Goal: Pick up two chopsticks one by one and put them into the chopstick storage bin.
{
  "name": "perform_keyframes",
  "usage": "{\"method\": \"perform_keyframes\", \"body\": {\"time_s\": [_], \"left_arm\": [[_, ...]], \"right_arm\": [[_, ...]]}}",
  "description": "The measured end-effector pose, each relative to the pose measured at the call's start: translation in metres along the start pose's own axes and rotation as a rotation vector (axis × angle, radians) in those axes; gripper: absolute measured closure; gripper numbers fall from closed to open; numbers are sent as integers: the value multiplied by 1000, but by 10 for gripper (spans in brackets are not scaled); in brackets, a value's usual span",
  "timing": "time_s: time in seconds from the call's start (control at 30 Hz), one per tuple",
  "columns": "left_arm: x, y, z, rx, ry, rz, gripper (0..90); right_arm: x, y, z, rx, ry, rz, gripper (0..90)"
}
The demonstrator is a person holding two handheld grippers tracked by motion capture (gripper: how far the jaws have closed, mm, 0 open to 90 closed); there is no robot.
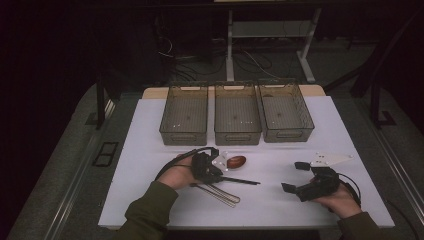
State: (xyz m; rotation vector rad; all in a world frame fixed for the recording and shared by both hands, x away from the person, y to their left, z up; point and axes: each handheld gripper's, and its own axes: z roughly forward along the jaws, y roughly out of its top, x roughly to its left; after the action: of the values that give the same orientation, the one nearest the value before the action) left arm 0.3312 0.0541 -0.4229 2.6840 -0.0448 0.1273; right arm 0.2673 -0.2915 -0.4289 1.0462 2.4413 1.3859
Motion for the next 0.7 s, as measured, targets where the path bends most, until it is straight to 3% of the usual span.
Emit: {"method": "perform_keyframes", "body": {"time_s": [0.1, 0.17, 0.7], "left_arm": [[1, 0, 0, -8, -7, -8, 783], [2, 1, 0, -14, -13, -15, 842], [4, 2, -1, -54, -22, -43, 846]], "right_arm": [[0, 0, 0, -1, 0, 1, 22], [0, 0, 0, 0, 0, 1, 21], [0, 0, 0, 0, 1, 1, 22]]}}
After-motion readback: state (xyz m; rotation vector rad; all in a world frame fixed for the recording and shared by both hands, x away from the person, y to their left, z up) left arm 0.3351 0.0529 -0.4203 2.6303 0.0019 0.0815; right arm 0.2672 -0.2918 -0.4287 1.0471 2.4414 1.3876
